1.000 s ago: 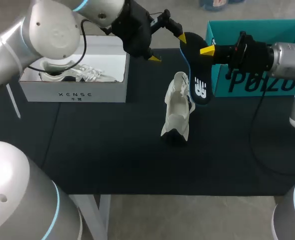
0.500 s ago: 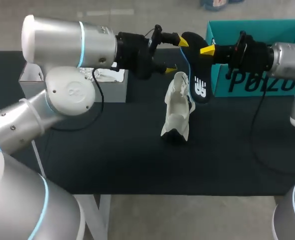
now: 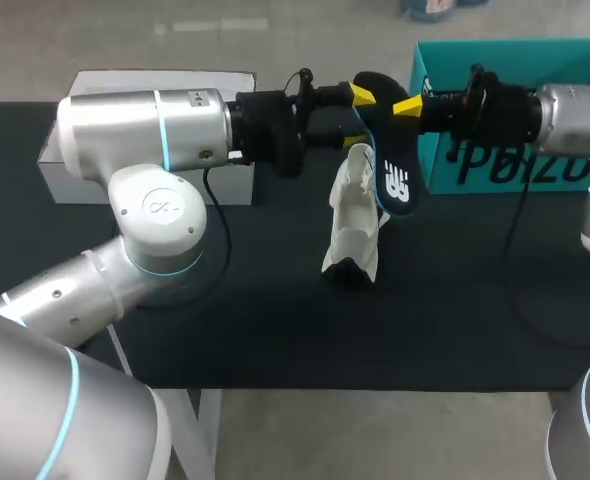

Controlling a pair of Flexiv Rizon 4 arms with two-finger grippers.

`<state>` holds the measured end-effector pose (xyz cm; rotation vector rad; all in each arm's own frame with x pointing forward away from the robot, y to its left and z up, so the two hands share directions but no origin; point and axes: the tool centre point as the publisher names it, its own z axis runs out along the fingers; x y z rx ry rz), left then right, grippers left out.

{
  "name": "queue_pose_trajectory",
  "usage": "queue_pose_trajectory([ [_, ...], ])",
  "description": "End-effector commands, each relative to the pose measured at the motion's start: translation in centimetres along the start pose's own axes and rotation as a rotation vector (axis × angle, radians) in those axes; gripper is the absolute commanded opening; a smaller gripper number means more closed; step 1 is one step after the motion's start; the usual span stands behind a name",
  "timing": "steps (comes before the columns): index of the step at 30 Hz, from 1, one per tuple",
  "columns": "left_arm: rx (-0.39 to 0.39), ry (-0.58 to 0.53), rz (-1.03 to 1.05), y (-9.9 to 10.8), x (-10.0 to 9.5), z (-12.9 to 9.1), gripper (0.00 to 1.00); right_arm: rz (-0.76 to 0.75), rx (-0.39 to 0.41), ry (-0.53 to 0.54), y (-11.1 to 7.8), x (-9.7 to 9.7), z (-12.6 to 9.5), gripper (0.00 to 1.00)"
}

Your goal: Take the shoe out of the shoebox, open the shoe tongue, remove and reinsert the insole, then place the shoe into the shoebox

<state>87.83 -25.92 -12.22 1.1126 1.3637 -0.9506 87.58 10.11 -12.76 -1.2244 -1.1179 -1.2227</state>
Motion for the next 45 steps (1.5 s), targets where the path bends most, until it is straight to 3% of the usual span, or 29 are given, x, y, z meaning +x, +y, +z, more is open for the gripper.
queue_pose_trajectory([
  [1,0.012,-0.01,0.008,0.4,-0.1,0.8,0.47,-0.001,0.003,-0.01,-0.1,-0.2,0.4,0.0],
  [10,0.04,0.005,0.012,-0.1,0.2,1.6,0.3,-0.001,0.018,-0.018,-0.5,-0.4,1.0,0.0],
  [11,0.043,0.009,0.01,-0.1,0.3,1.6,0.25,-0.003,0.019,-0.019,-0.6,-0.3,1.1,0.0],
  [13,0.045,0.011,0.006,-0.2,0.6,1.7,0.0,-0.004,0.019,-0.019,-0.6,-0.3,1.1,0.0],
  [23,0.048,0.023,-0.004,-0.4,1.1,1.5,0.0,-0.017,0.006,-0.009,-0.6,-0.1,0.6,0.0],
  [24,0.052,0.026,-0.009,-0.4,1.2,1.5,0.0,-0.022,0.004,-0.013,-0.6,0.0,0.6,0.21],
  [25,0.055,0.027,-0.014,-0.5,1.2,1.5,0.0,-0.02,-0.002,-0.024,-0.6,-0.1,0.3,1.0],
  [26,0.062,0.033,-0.023,-0.6,1.3,1.5,0.0,-0.014,-0.004,-0.048,-0.4,-0.5,-0.1,1.0],
  [31,0.08,0.06,-0.044,-1.0,1.7,1.0,0.0,-0.025,-0.083,-0.379,0.3,-4.1,-3.9,1.0],
  [32,0.083,0.068,-0.05,-1.1,1.8,0.9,0.0,-0.039,-0.13,-0.583,0.4,-5.2,-4.8,1.0],
  [45,0.1,0.072,-0.152,-2.2,2.2,1.1,0.0,-0.039,-0.13,-0.583,0.4,-5.2,-4.8,1.0],
])
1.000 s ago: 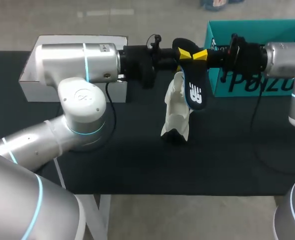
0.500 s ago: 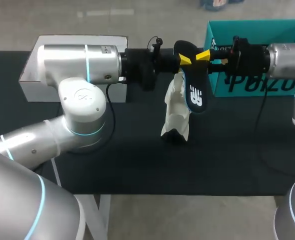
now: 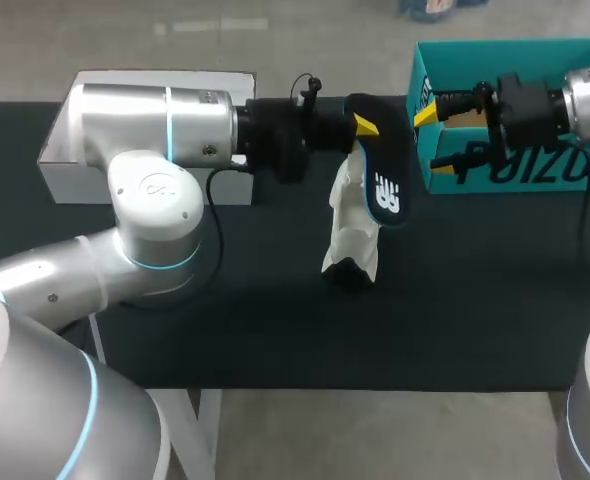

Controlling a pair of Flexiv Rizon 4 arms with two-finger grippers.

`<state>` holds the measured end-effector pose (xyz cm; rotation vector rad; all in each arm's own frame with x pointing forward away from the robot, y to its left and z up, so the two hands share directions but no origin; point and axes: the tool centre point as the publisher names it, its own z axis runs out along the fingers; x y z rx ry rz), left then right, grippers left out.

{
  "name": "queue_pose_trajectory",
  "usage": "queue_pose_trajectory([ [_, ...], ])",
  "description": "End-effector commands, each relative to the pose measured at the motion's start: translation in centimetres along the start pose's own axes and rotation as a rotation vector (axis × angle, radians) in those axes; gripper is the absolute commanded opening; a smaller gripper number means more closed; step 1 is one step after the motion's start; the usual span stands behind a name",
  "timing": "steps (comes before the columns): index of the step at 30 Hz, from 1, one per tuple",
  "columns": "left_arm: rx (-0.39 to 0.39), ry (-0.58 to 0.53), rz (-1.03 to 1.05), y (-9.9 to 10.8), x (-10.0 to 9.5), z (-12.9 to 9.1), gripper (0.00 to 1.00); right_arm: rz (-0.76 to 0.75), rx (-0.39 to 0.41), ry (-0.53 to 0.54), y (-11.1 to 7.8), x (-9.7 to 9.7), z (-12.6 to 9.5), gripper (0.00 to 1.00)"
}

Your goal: Take the shoe out of the shoebox, open the shoe tongue, remove and reinsert the insole, then place the shoe into the shoebox

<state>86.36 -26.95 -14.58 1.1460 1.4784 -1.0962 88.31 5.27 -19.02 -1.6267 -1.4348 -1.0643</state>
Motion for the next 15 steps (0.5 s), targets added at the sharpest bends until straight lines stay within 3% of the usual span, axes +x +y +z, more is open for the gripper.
queue_pose_trajectory([
  [1,0.008,-0.002,-0.029,-0.5,0.1,0.3,0.0,0.031,0.002,-0.104,-0.5,-0.2,-0.8,1.0],
  [5,0.026,-0.013,-0.077,-1.4,0.4,0.0,0.0,-0.073,-0.048,-0.05,0.5,-3.9,-4.9,1.0],
  [7,0.033,-0.009,-0.082,-1.7,0.6,-0.1,0.0,-0.073,-0.035,0.007,1.1,-5.7,-7.4,1.0],
  [9,0.039,0.0,-0.091,-1.8,1.0,-0.2,0.0,-0.104,-0.031,-0.04,1.8,-7.2,-9.8,1.0],
  [15,0.042,0.018,-0.103,-1.7,1.6,-0.5,0.0,-0.151,0.008,-0.134,2.0,-7.5,-13.6,1.0],
])
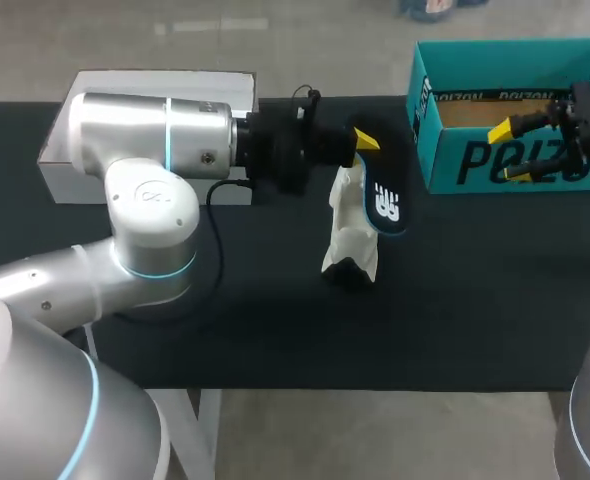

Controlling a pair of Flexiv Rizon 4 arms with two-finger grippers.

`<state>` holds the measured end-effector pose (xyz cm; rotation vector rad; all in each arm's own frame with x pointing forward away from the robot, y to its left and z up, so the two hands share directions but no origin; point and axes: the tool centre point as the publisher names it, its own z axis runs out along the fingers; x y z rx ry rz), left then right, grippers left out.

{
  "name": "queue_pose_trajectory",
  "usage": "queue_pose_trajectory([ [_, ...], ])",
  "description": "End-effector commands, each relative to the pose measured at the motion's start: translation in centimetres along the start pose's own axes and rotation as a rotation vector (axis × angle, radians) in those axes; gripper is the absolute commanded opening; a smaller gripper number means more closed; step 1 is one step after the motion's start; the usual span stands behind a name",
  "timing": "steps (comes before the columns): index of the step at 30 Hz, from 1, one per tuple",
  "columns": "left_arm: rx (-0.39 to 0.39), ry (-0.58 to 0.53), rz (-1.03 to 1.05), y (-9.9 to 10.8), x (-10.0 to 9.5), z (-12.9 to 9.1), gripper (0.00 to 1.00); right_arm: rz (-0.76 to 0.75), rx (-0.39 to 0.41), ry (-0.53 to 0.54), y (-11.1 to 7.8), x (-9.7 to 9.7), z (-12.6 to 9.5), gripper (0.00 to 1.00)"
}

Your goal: Take the shoe out of the shoebox, open the shoe tongue, remove and reinsert the insole, then place the shoe into the shoebox

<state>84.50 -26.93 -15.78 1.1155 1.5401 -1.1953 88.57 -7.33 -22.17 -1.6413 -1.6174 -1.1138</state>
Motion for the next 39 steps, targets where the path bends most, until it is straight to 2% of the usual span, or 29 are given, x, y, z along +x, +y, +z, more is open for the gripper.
queue_pose_trajectory([
  [1,0.003,0.011,-0.005,0.0,0.3,-0.4,0.0,-0.016,0.052,-0.051,0.3,0.0,-3.7,1.0],
  [5,0.009,0.018,-0.019,-0.2,0.8,-0.4,0.0,-0.019,0.089,-0.095,0.3,-0.1,-4.2,1.0],
  [7,0.012,0.021,-0.023,-0.2,1.0,-0.4,0.0,-0.004,0.072,-0.096,0.4,-0.3,-4.3,1.0],
  [9,0.012,0.022,-0.025,-0.2,1.0,-0.4,0.0,0.039,-0.004,-0.128,0.8,-0.7,-4.2,1.0],
  [11,-0.013,0.023,-0.023,-0.3,1.0,-0.4,0.0,0.039,-0.004,-0.128,0.8,-0.7,-4.2,1.0],
  [32,-0.013,0.023,-0.023,-0.3,1.0,-0.4,0.0,0.039,-0.004,-0.128,0.8,-0.7,-4.2,1.0],
  [33,-0.064,0.074,0.014,-0.7,1.3,0.0,0.0,0.039,-0.004,-0.128,0.8,-0.7,-4.2,1.0],
  [34,-0.176,0.13,0.045,-1.0,1.7,0.5,0.0,0.039,-0.004,-0.128,0.8,-0.7,-4.2,1.0],
  [35,-0.227,0.19,0.068,-1.2,2.2,0.9,0.0,0.039,-0.004,-0.128,0.8,-0.7,-4.2,1.0],
  [36,-0.242,0.219,0.052,-1.1,2.7,1.1,0.0,0.039,-0.004,-0.128,0.8,-0.7,-4.2,1.0],
  [38,-0.329,0.279,0.056,-0.6,3.6,1.3,0.0,0.039,-0.004,-0.128,0.8,-0.7,-4.2,1.0],
  [39,-0.329,0.301,0.039,-0.3,4.3,1.2,0.0,0.039,-0.004,-0.128,0.8,-0.7,-4.2,1.0],
])
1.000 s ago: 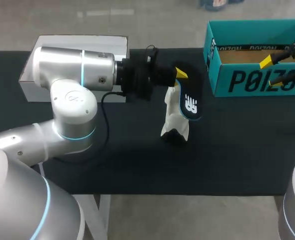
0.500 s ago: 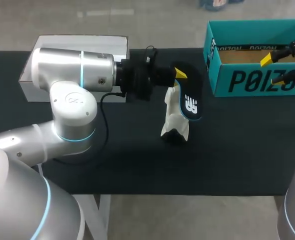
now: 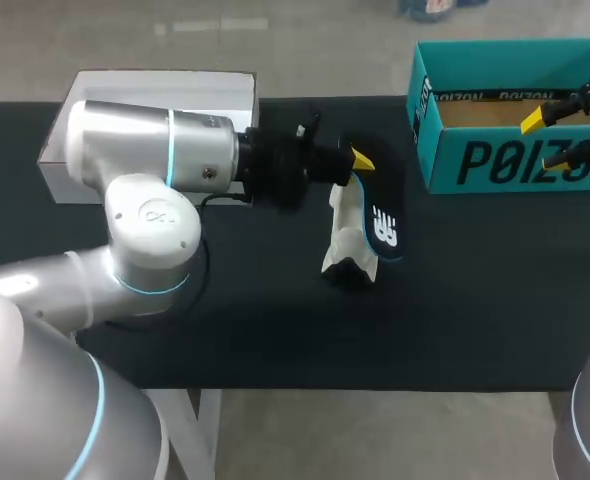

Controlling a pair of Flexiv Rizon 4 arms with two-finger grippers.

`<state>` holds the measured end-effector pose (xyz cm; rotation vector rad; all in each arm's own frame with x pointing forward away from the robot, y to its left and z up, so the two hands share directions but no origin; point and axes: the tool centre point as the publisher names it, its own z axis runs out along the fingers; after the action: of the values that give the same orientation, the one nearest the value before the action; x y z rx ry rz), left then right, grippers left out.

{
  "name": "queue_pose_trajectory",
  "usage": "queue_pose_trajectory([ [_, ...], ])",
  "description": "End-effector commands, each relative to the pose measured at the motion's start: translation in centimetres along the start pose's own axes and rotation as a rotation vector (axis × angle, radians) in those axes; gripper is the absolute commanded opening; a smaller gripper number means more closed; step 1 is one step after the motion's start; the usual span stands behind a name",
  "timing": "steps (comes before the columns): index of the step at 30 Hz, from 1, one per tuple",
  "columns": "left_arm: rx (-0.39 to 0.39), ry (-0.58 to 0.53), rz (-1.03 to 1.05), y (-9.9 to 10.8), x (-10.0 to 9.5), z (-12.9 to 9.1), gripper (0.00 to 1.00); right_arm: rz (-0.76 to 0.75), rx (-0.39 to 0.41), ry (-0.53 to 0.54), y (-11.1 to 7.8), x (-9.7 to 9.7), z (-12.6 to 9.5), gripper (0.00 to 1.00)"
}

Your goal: Take the shoe out of the shoebox, open the shoe tongue, remove and reinsert the insole, then place the shoe into the shoebox

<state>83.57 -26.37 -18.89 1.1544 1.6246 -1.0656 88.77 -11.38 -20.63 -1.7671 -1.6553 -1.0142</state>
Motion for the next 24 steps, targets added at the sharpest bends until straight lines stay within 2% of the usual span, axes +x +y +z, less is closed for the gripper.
queue_pose_trajectory([
  [1,-0.276,0.238,-0.01,0.1,1.4,1.3,0.0,0.002,-0.001,-0.003,-0.1,0.1,0.0,1.0],
  [4,-0.271,0.323,-0.079,0.8,3.1,1.2,0.0,0.002,-0.001,-0.003,-0.1,0.1,0.0,1.0],
  [6,-0.217,0.396,-0.169,1.0,4.1,1.2,0.0,0.002,-0.001,-0.003,-0.1,0.1,0.0,1.0],
  [8,-0.221,0.448,-0.201,1.2,4.6,1.2,0.0,0.002,-0.001,-0.003,-0.1,0.1,0.0,1.0],
  [20,-0.221,0.448,-0.201,1.2,4.6,1.2,0.0,0.002,-0.001,-0.003,-0.1,0.1,0.0,1.0],
  [22,-0.057,0.464,-0.314,2.1,4.8,0.8,0.0,0.002,-0.001,-0.003,-0.1,0.1,0.0,1.0],
  [24,0.031,0.494,-0.348,2.7,5.0,0.4,0.0,0.002,-0.001,-0.003,-0.1,0.1,0.0,1.0],
])
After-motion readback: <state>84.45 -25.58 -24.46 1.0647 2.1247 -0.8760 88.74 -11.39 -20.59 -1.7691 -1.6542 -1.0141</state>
